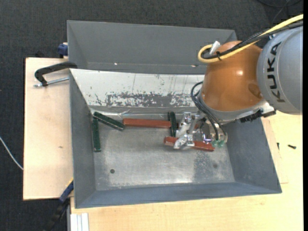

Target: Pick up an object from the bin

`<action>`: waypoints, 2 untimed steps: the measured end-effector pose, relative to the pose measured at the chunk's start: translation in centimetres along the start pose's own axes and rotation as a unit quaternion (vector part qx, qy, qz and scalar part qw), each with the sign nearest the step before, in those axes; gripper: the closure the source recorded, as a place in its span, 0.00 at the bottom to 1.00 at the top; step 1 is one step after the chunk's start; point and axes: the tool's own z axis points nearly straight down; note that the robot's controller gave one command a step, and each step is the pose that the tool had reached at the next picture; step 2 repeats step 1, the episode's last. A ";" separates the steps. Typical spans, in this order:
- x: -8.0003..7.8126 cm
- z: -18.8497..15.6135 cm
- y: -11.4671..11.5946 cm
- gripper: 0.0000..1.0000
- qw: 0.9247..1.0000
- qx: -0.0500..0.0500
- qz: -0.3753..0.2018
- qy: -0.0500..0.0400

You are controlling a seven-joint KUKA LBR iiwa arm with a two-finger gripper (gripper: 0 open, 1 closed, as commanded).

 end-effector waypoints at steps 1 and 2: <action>-0.9 -4.5 -0.4 1.00 1.000 0.000 0.013 -0.004; -0.9 -4.5 -0.4 1.00 1.000 0.000 0.013 -0.004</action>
Offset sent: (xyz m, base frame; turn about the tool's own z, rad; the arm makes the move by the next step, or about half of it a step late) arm -0.0178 -0.0473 0.1411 -0.2802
